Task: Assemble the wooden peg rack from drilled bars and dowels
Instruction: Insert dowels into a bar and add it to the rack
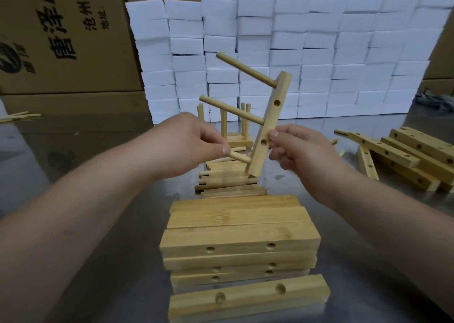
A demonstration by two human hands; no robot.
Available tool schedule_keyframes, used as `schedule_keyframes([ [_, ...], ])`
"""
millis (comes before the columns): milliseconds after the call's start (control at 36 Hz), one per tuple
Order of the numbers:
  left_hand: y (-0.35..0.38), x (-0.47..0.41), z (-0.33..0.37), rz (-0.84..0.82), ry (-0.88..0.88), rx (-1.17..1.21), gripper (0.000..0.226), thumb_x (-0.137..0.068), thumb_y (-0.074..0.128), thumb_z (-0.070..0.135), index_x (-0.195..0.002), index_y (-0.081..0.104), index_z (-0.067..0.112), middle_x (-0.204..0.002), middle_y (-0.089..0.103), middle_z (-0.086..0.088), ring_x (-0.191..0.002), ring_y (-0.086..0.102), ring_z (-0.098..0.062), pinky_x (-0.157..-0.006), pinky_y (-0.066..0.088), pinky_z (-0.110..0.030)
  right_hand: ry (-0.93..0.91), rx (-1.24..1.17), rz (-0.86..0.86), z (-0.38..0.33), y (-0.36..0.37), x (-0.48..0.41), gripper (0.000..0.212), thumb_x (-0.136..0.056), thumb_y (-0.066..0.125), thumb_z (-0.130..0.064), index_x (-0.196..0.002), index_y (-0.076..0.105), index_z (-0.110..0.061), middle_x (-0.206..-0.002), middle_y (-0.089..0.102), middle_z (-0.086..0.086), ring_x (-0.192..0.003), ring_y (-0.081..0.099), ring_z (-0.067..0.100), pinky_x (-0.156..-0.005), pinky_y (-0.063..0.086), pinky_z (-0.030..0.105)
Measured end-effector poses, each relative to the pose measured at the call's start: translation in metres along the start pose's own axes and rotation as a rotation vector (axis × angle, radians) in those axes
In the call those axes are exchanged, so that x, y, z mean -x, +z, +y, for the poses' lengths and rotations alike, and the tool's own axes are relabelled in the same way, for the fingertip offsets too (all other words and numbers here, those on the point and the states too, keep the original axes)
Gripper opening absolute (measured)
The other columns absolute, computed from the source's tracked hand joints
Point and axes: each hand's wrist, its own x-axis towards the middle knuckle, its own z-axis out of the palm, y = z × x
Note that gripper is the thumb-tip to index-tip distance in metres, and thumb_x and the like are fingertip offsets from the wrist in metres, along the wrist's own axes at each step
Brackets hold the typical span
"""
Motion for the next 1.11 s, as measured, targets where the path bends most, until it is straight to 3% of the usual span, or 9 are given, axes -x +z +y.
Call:
schedule_keyframes([
  [139,0.003,-0.003,-0.003,0.076,0.008,-0.010,0.013,-0.080,0.067,0.036,-0.068,0.069,0.037,-0.061,0.062,0.017,-0.052,0.050,0.002,-0.042,0.034,-0.009,0.030,-0.099,-0.042,0.001,0.000,-0.001,0.013,-0.089,0.059,-0.016,-0.079,0.066,-0.012,-0.065,0.066,-0.005,-0.058,0.056,0.008,-0.055,0.045,0.019],
  [194,0.005,-0.005,-0.005,0.198,-0.012,0.055,0.004,-0.080,0.067,0.039,-0.077,0.068,0.037,-0.077,0.063,0.014,-0.068,0.055,-0.002,-0.052,0.036,-0.012,0.048,-0.170,-0.038,0.002,0.003,-0.001,0.014,-0.091,0.056,-0.013,-0.080,0.064,-0.007,-0.069,0.067,0.001,-0.061,0.060,0.010,-0.058,0.048,0.016],
  [306,0.003,-0.008,-0.010,0.401,-0.078,0.218,0.032,-0.083,0.059,0.048,-0.110,0.062,0.031,-0.091,0.059,0.014,-0.076,0.055,0.000,-0.056,0.034,-0.015,0.094,-0.330,0.001,0.003,0.004,-0.001,0.017,-0.093,0.053,-0.012,-0.082,0.063,-0.004,-0.069,0.070,0.002,-0.067,0.066,0.010,-0.062,0.051,0.014],
  [528,0.025,-0.006,-0.014,0.142,-0.161,0.206,0.032,-0.077,0.060,0.055,-0.102,0.066,0.036,-0.069,0.058,0.018,-0.053,0.056,0.005,-0.054,0.035,-0.019,0.147,-0.549,0.044,0.003,0.010,-0.001,0.012,-0.093,0.051,-0.006,-0.092,0.059,0.004,-0.085,0.069,0.011,-0.074,0.070,0.013,-0.065,0.053,0.014],
  [667,0.034,-0.009,-0.019,0.123,-0.104,0.283,0.028,-0.081,0.063,0.044,-0.108,0.064,0.035,-0.072,0.066,0.018,-0.050,0.053,0.008,-0.054,0.042,-0.019,0.145,-0.489,-0.028,0.010,0.013,0.002,0.014,-0.093,0.050,-0.006,-0.098,0.061,0.001,-0.091,0.071,0.008,-0.079,0.070,0.013,-0.066,0.052,0.013],
  [778,0.038,-0.010,-0.024,0.093,-0.105,0.285,0.013,-0.082,0.064,0.039,-0.095,0.066,0.036,-0.053,0.058,0.028,-0.050,0.052,0.014,-0.041,0.034,-0.004,0.137,-0.431,-0.070,0.013,0.013,0.002,0.013,-0.093,0.051,-0.007,-0.096,0.064,-0.004,-0.093,0.073,0.005,-0.084,0.070,0.011,-0.068,0.051,0.012],
  [944,0.038,-0.014,-0.034,0.177,-0.120,0.248,0.034,-0.083,0.066,0.035,-0.115,0.064,0.026,-0.077,0.058,0.023,-0.065,0.057,0.006,-0.059,0.037,-0.013,0.083,-0.003,0.021,0.027,0.006,0.003,0.014,-0.091,0.057,-0.018,-0.083,0.067,-0.021,-0.078,0.073,-0.006,-0.077,0.069,0.009,-0.073,0.054,0.022],
  [1028,0.034,-0.020,-0.046,0.243,-0.164,0.300,0.029,-0.083,0.066,0.032,-0.111,0.068,0.024,-0.072,0.062,0.020,-0.060,0.056,0.010,-0.059,0.037,-0.014,0.059,0.181,0.083,0.035,0.000,0.004,0.016,-0.091,0.056,-0.019,-0.080,0.066,-0.026,-0.072,0.069,-0.006,-0.070,0.064,0.009,-0.067,0.051,0.023],
  [1111,0.032,-0.032,-0.060,0.262,-0.214,0.330,0.025,-0.085,0.064,0.029,-0.108,0.069,0.022,-0.080,0.065,0.015,-0.072,0.055,0.005,-0.063,0.035,-0.014,0.073,0.189,0.111,0.037,-0.002,0.003,0.017,-0.092,0.054,-0.019,-0.079,0.066,-0.021,-0.069,0.065,-0.007,-0.066,0.059,0.010,-0.063,0.048,0.025],
])
